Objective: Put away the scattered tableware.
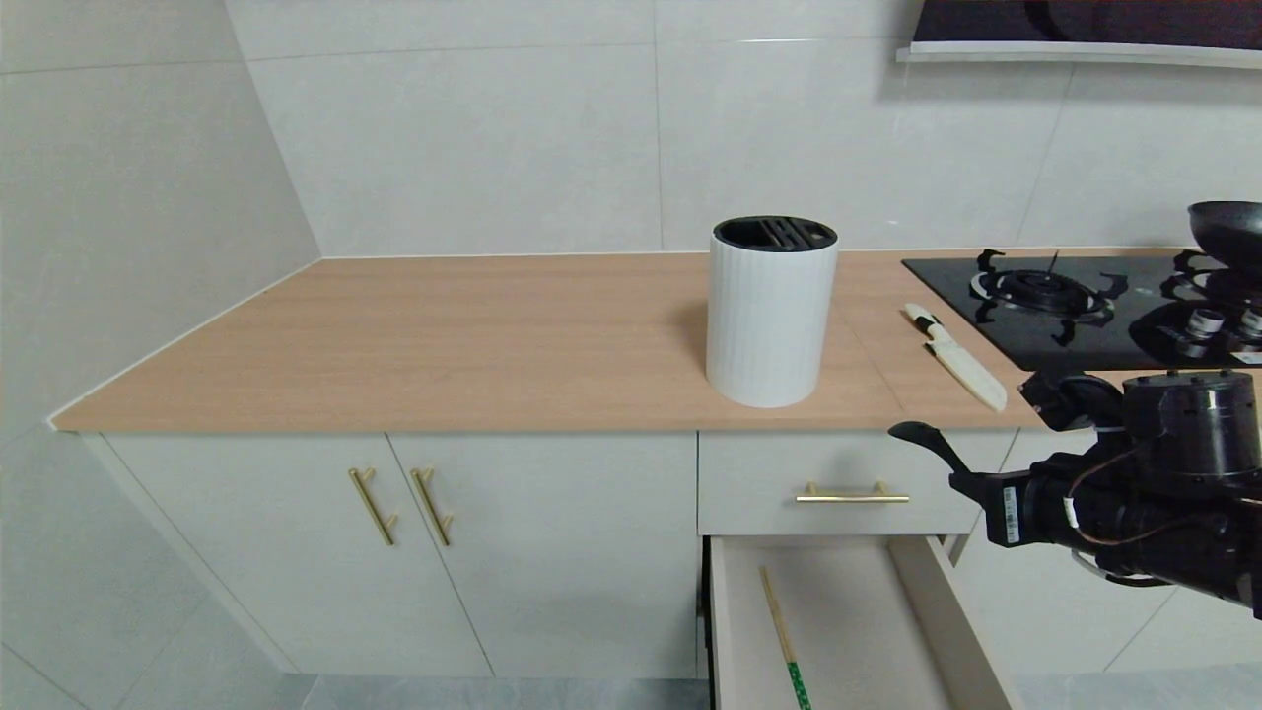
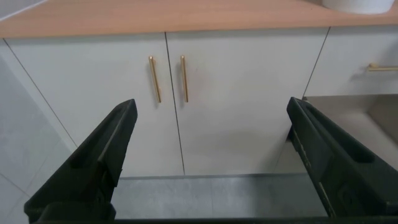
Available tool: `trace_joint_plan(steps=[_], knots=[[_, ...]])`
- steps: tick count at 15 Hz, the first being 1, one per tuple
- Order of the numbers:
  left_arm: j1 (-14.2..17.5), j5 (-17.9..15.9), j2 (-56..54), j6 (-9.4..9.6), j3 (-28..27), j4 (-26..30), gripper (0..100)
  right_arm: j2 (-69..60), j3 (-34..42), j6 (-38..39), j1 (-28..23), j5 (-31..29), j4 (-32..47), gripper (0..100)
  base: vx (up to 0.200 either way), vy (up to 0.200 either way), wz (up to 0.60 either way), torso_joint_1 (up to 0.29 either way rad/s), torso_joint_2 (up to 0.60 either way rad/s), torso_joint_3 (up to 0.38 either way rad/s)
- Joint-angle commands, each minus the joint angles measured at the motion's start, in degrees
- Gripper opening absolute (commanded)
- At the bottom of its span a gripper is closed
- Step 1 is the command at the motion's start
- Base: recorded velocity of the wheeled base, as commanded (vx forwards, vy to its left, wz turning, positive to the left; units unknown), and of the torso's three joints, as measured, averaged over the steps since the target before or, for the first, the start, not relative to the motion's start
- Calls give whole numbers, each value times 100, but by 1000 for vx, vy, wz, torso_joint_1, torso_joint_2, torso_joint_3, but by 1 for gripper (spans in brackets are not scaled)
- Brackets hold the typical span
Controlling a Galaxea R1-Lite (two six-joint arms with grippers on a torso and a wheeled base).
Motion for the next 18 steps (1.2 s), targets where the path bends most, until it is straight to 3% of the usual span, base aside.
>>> trace_joint_plan(steps=[1, 18], knots=[[-1, 1, 2, -1, 0, -1, 100, 46, 1, 0, 1, -2, 1, 0, 0, 0, 0, -188, 417, 242], [-1, 1, 2, -1, 0, -1, 100, 187, 18, -9, 1, -2, 1, 0, 0, 0, 0, -170, 469, 299]])
